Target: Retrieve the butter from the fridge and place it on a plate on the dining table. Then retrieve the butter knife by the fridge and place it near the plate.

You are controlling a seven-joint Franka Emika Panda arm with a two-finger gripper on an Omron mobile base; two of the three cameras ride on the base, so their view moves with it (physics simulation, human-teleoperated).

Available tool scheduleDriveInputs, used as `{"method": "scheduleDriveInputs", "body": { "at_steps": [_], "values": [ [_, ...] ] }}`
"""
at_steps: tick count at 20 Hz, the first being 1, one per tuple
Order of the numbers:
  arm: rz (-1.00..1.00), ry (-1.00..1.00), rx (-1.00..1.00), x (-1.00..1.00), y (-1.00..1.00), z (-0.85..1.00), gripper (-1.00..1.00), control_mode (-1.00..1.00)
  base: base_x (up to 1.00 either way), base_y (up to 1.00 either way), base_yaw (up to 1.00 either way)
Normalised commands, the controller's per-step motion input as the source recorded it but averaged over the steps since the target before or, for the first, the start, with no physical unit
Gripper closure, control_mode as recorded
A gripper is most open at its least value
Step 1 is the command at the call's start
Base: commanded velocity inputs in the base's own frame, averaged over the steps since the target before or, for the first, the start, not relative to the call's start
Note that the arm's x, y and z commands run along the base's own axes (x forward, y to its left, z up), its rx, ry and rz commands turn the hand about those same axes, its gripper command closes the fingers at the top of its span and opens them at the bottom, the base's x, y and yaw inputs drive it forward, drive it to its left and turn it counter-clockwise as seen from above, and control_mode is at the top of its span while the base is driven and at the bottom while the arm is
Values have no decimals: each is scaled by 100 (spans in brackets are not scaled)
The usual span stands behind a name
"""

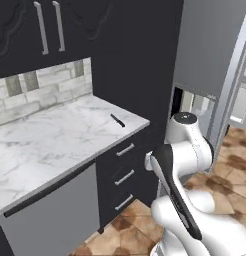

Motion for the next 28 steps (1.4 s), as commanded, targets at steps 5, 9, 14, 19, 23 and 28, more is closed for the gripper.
{"method": "scheduleDriveInputs", "body": {
  "at_steps": [5, 9, 14, 19, 23, 28],
  "values": [
    [0, 0, 0, 0, 0, 0, -100, 100, 85, 2, -18],
    [0, 0, 0, 0, 0, 0, -100, 100, 88, 0, 3],
    [0, 0, 0, 0, 0, 0, -100, 100, 77, 0, 9],
    [0, 0, 0, 0, 0, 0, -100, 100, 49, 5, 6],
    [0, 0, 0, 0, 0, 0, -100, 100, 32, 17, 1],
    [0, 0, 0, 0, 0, 0, -100, 100, 17, 15, 0]
  ]
}}
